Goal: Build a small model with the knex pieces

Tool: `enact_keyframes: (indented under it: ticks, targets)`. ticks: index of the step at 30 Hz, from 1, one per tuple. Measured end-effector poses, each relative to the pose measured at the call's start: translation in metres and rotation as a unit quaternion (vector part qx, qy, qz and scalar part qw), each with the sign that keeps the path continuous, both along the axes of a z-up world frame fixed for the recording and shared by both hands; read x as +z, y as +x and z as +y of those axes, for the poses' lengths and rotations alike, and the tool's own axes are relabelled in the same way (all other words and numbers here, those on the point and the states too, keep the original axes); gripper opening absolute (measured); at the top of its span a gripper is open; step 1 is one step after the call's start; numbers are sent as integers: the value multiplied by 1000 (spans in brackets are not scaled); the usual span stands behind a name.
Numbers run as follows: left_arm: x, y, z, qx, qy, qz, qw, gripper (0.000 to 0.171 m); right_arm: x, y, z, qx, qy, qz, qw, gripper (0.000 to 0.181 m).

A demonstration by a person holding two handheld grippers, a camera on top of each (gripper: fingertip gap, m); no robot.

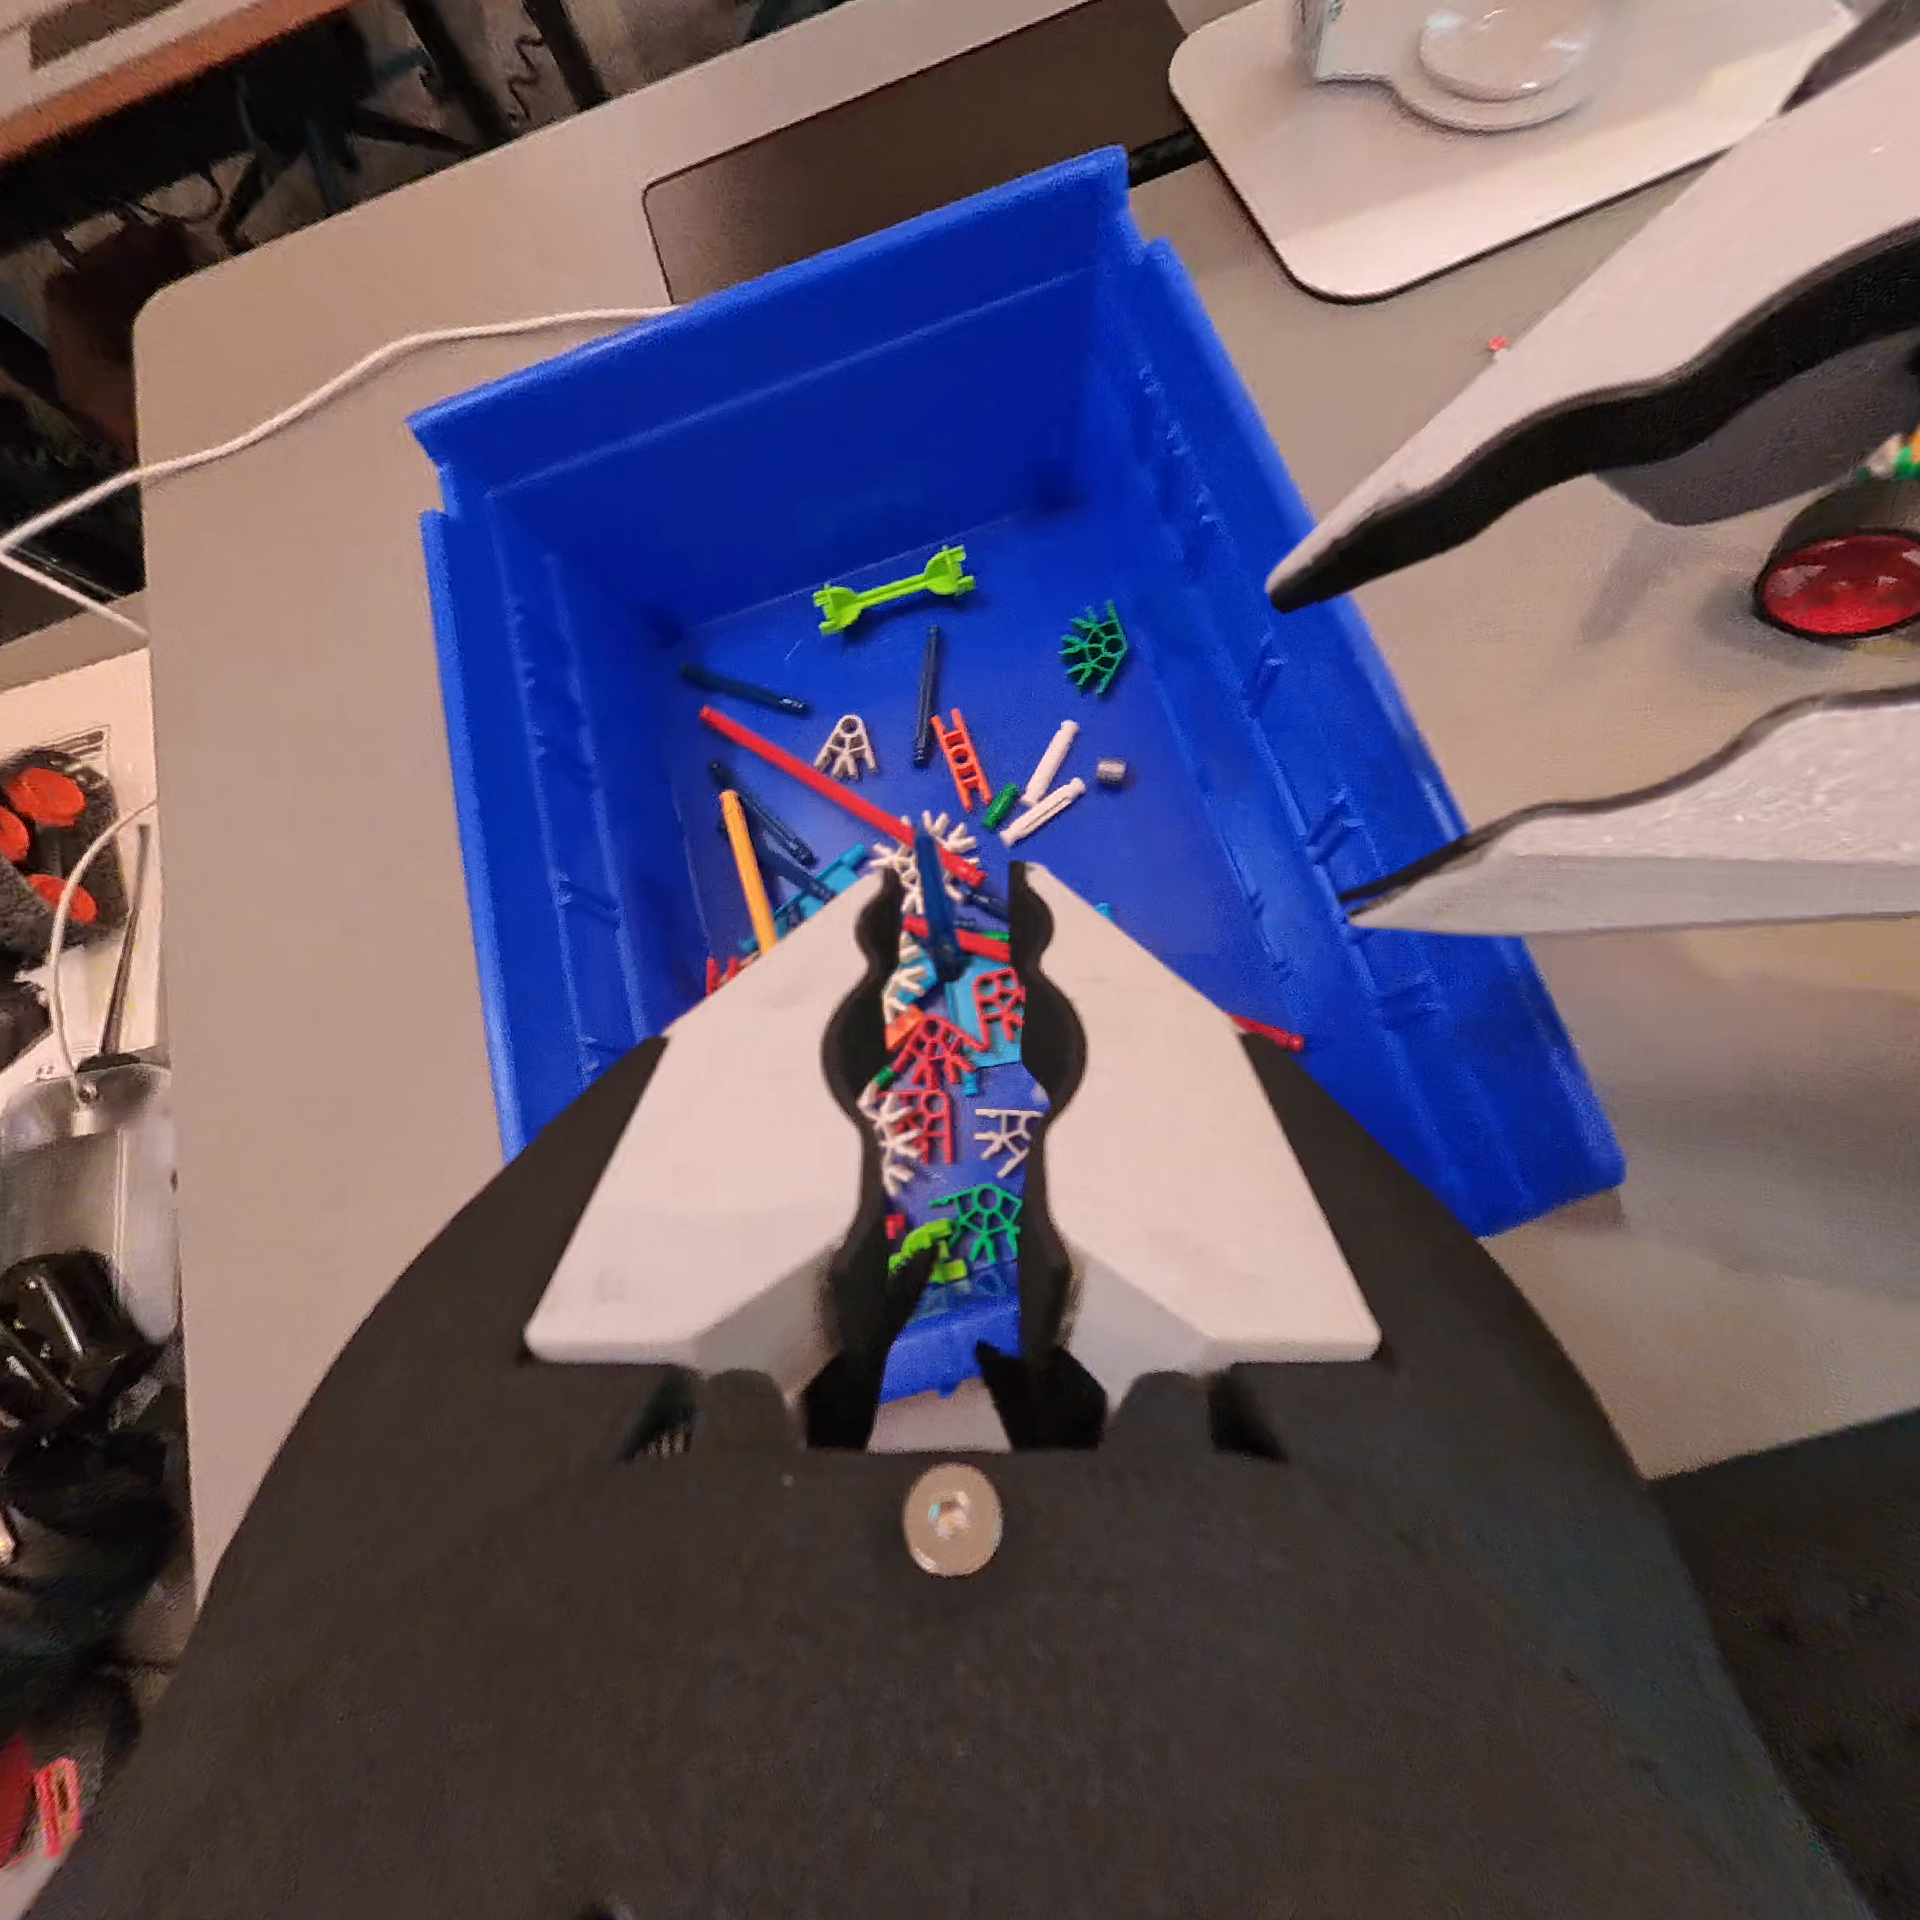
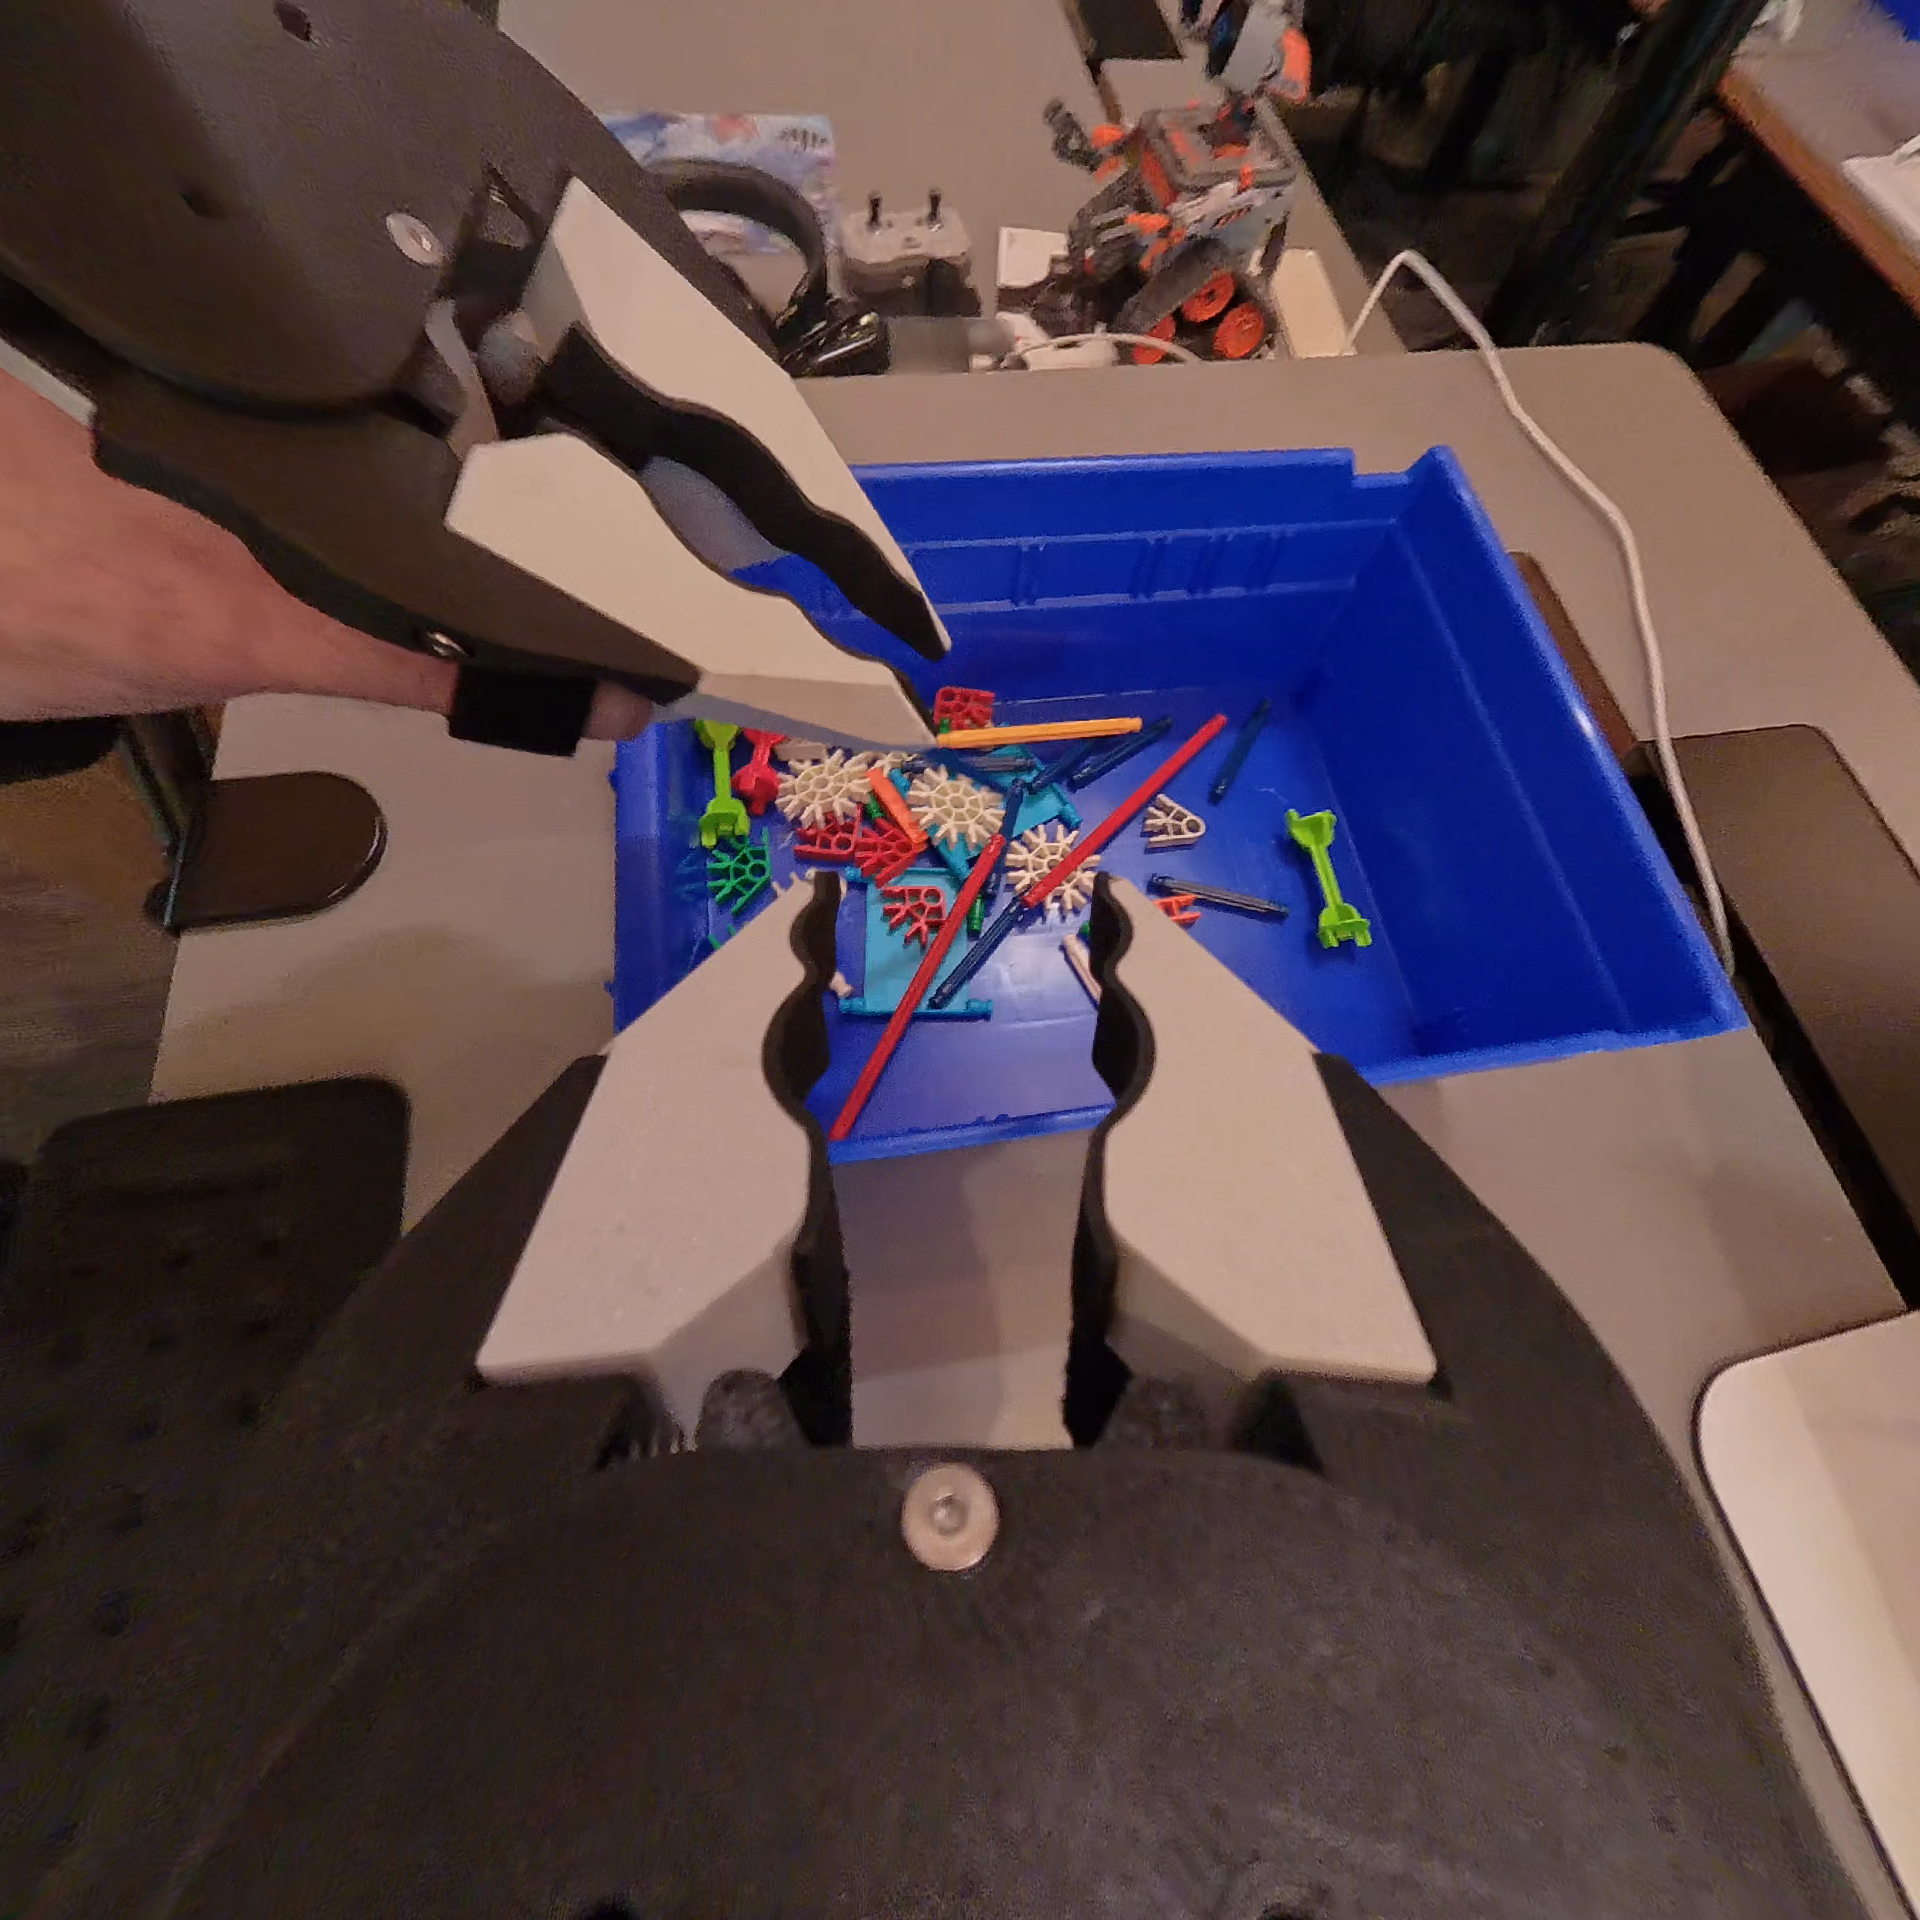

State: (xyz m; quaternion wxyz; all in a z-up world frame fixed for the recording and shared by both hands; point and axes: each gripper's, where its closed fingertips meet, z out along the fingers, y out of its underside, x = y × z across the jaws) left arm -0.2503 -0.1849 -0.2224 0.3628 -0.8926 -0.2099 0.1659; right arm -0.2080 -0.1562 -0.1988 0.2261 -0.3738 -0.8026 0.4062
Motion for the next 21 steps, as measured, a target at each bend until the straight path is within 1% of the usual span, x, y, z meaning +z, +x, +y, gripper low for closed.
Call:
enact_keyframes:
  ticks: [3, 4, 5, 6, 7, 9, 10, 11, 12, 14, 15, 17, 19, 20, 21]
  targets:
    - [10, -10, -9, -11, 1, 23, 1000, 20, 1, 4, 8, -28, -18, 11, 999, 50]
    - [15, -13, -10, -18, -1, 23, 1000, 25, 0, 8, 15, -42, -21, 10, 999, 50]
    - [22, -16, -7, -30, 5, 21, 999, 34, 1, 13, 23, -57, -26, 13, 998, 50]
    - [32, -18, -1, -38, 21, 20, 999, 37, 2, 20, 33, -71, -32, 16, 997, 50]
    - [43, -17, 9, -52, 41, 16, 998, 37, 2, 29, 43, -87, -35, 13, 996, 50]
    - [63, -1, 38, -99, 86, -1, 991, 37, 1, 51, 76, -136, -21, 11, 990, 55]
    - [71, 12, 55, -125, 104, -7, 987, 37, 2, 65, 95, -165, -16, 13, 986, 57]
    - [74, 30, 72, -157, 116, -19, 981, 38, 2, 80, 116, -192, -10, 12, 981, 62]
    - [75, 49, 89, -189, 123, -33, 974, 39, -1, 98, 139, -221, -2, 5, 975, 63]
    - [73, 85, 123, -239, 142, -52, 959, 40, -11, 137, 186, -283, 13, -20, 959, 65]
    - [68, 105, 138, -264, 143, -68, 951, 41, -17, 157, 207, -313, 14, -33, 949, 65]
    - [50, 128, 168, -288, 136, -78, 945, 44, -33, 197, 242, -364, 2, -65, 929, 70]
    - [26, 142, 196, -301, 123, -104, 940, 53, -57, 234, 259, -398, -17, -108, 911, 75]
    - [15, 145, 209, -296, 117, -126, 940, 59, -70, 250, 261, -411, -30, -131, 902, 78]
    - [8, 148, 221, -294, 118, -145, 937, 59, -82, 262, 259, -419, -46, -152, 894, 81]
